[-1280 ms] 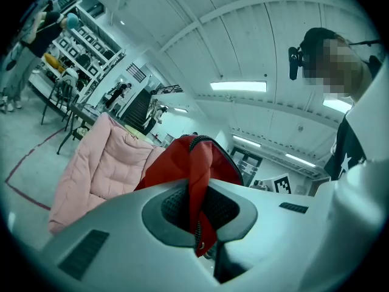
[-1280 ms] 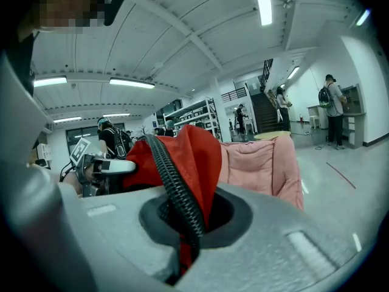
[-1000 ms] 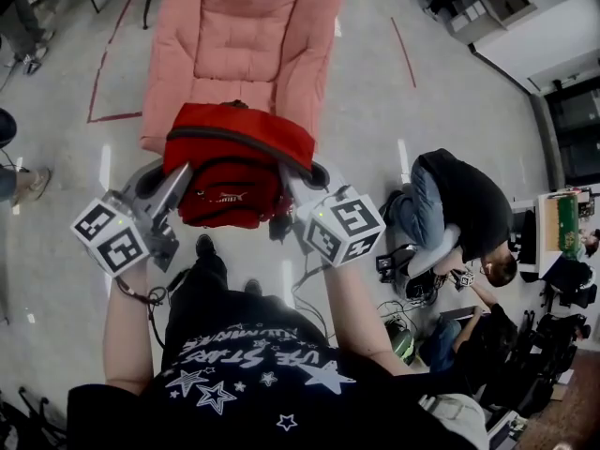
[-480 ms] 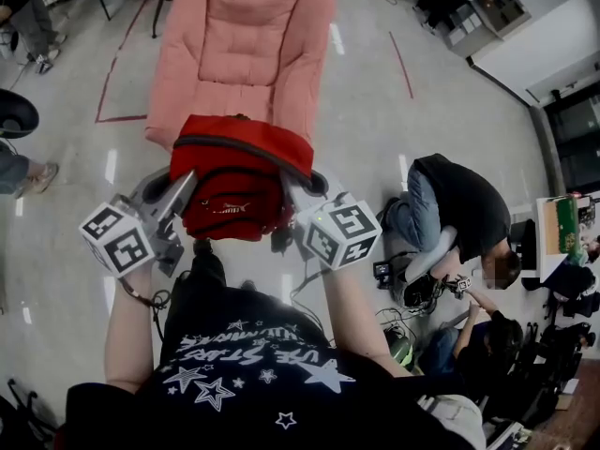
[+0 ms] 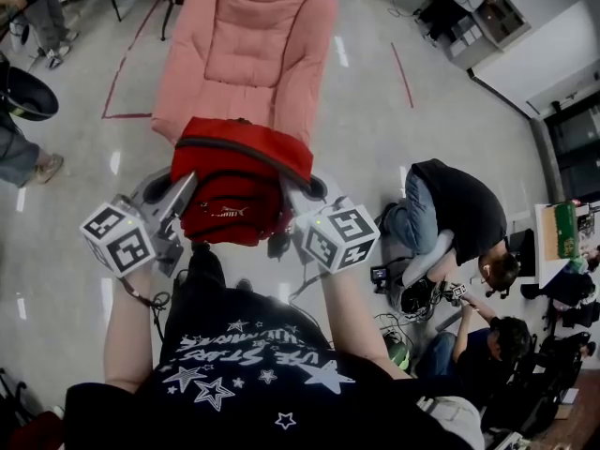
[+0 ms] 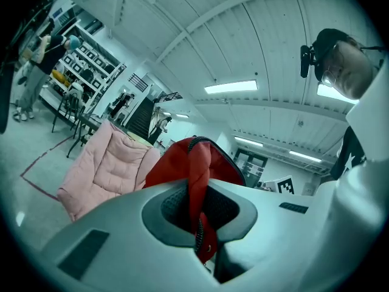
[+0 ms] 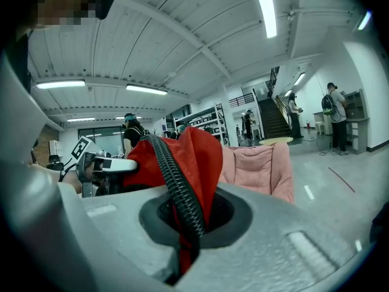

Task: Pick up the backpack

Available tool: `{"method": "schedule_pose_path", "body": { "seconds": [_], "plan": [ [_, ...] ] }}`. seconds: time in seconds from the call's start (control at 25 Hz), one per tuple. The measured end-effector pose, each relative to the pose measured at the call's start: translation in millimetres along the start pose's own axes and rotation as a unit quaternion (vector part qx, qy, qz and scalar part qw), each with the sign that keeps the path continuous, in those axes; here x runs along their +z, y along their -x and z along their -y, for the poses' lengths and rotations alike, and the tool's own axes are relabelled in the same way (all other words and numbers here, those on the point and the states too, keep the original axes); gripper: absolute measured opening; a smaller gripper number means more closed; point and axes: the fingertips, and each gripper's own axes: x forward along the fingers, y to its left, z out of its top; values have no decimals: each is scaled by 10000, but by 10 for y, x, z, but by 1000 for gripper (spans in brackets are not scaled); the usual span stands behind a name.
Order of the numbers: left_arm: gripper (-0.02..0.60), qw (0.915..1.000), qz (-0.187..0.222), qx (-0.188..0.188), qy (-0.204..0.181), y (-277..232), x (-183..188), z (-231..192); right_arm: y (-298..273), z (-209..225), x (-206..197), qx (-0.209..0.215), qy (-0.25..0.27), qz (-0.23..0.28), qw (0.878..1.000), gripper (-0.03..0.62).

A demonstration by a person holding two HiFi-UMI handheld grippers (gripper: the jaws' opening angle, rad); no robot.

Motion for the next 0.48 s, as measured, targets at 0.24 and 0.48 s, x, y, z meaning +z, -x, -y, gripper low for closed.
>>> {"method": "schedule_pose_path", "body": {
  "seconds": [0.24, 0.48],
  "plan": [
    [32, 9999, 53, 116, -15, 239, -157, 259, 313, -209, -103, 60, -10, -6, 10000, 6],
    [32, 9999, 23, 121, -81, 250, -65, 382, 400, -222, 15, 68, -17, -3, 10000, 6]
  ]
}}
